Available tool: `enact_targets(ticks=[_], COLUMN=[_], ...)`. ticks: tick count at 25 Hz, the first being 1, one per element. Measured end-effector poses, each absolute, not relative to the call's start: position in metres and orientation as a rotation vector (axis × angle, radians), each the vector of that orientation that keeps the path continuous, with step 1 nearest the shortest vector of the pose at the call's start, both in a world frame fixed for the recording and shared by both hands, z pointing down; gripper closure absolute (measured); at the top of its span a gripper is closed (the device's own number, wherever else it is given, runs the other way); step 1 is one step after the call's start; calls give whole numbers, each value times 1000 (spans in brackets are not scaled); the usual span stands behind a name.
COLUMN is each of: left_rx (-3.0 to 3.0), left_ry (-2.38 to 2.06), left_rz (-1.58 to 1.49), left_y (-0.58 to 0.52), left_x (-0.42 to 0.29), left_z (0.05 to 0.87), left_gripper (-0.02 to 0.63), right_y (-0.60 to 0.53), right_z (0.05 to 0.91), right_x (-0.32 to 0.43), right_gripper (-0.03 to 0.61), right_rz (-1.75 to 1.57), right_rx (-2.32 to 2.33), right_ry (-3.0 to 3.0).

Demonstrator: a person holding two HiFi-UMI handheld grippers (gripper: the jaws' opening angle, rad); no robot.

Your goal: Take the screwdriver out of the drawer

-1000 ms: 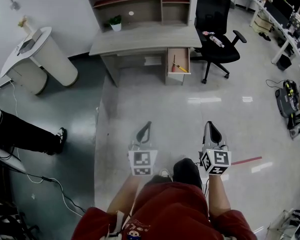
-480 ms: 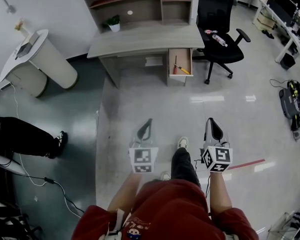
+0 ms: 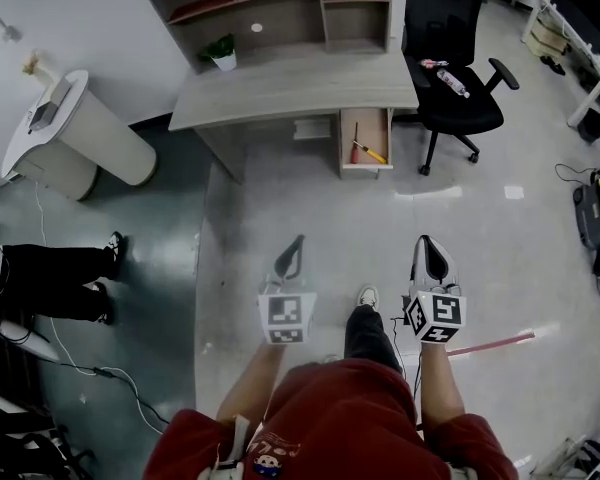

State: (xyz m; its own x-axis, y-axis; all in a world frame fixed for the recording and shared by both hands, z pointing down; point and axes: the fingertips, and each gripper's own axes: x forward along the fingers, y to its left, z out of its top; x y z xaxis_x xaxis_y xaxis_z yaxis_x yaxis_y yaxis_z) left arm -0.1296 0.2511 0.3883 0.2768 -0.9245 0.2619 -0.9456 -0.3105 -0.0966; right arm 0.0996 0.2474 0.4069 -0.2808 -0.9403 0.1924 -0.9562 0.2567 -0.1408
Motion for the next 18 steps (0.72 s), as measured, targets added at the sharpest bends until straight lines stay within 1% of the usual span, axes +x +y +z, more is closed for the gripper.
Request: enact_targets(ticks=[10, 18], left_rx=[2397, 2420], left_ry=[-1795, -1786], left_rz=[387, 391], left_y=[138, 58], left_x=[-90, -48], left_z=[381, 377], left_gripper=[617, 617], right_y=[130, 55], right_z=[399, 401], right_x=[134, 175], right_gripper=[578, 578], right_rz=[370, 377], right_rx=[1798, 1808], right_ry=[-2451, -2442])
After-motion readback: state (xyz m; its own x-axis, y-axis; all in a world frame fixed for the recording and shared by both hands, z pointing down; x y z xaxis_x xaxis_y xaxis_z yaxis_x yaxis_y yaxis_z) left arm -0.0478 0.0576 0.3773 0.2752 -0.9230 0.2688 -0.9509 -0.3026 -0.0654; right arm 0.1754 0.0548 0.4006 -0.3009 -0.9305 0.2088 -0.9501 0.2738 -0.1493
